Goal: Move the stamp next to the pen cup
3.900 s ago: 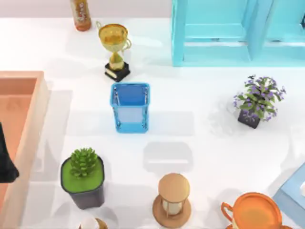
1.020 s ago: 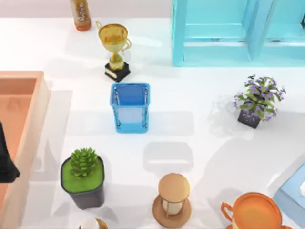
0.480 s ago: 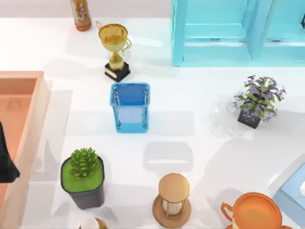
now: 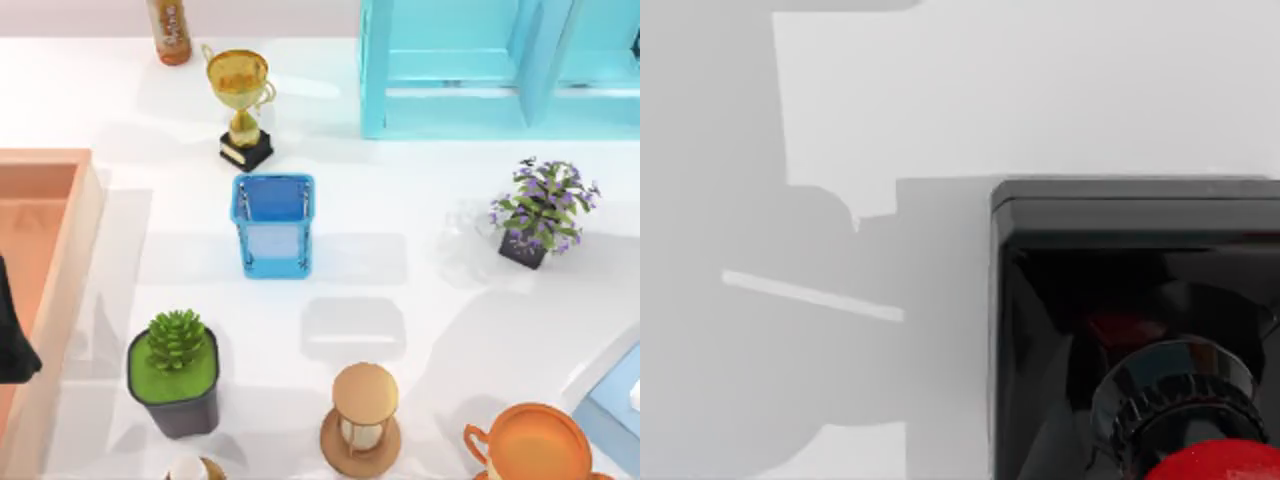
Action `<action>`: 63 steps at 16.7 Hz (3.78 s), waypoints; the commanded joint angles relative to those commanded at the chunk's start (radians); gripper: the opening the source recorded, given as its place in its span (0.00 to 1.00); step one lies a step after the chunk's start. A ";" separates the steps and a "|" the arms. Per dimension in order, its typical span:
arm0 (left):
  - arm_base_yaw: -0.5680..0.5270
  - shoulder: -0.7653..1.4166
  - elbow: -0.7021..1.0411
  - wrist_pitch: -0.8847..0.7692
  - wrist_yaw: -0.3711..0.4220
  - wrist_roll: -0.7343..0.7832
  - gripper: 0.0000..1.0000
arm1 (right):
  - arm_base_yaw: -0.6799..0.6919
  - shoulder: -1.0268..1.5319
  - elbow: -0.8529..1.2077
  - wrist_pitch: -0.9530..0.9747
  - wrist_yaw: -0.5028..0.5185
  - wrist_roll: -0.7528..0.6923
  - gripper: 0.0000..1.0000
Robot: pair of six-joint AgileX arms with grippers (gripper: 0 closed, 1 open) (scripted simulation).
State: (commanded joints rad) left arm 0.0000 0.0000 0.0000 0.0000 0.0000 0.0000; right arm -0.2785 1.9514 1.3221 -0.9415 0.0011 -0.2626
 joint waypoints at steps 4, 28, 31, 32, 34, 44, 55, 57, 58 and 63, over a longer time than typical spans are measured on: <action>0.000 0.000 0.000 0.000 0.000 0.000 1.00 | 0.000 0.000 0.000 0.000 0.000 0.000 0.00; 0.000 0.000 0.000 0.000 0.000 0.000 1.00 | 0.427 -0.063 0.466 -0.529 0.003 0.431 0.00; 0.000 0.000 0.000 0.000 0.000 0.000 1.00 | 0.540 0.047 0.599 -0.531 0.019 0.542 0.00; 0.000 0.000 0.000 0.000 0.000 0.000 1.00 | 0.587 0.095 0.660 -0.532 0.025 0.588 0.00; 0.000 0.000 0.000 0.000 0.000 0.000 1.00 | 0.688 0.200 0.788 -0.533 0.038 0.689 0.00; 0.000 0.000 0.000 0.000 0.000 0.000 1.00 | 0.920 0.436 1.043 -0.517 0.077 0.924 0.00; 0.000 0.000 0.000 0.000 0.000 0.000 1.00 | 0.920 0.423 0.959 -0.447 0.077 0.923 0.00; 0.000 0.000 0.000 0.000 0.000 0.000 1.00 | 0.920 0.423 0.959 -0.447 0.077 0.923 0.15; 0.000 0.000 0.000 0.000 0.000 0.000 1.00 | 0.920 0.423 0.959 -0.447 0.077 0.923 0.23; 0.000 0.000 0.000 0.000 0.000 0.000 1.00 | 0.920 0.423 0.959 -0.447 0.077 0.923 0.60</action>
State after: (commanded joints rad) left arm 0.0000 0.0000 0.0000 0.0000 0.0000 0.0000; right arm 0.6412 2.3746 2.2816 -1.3882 0.0781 0.6604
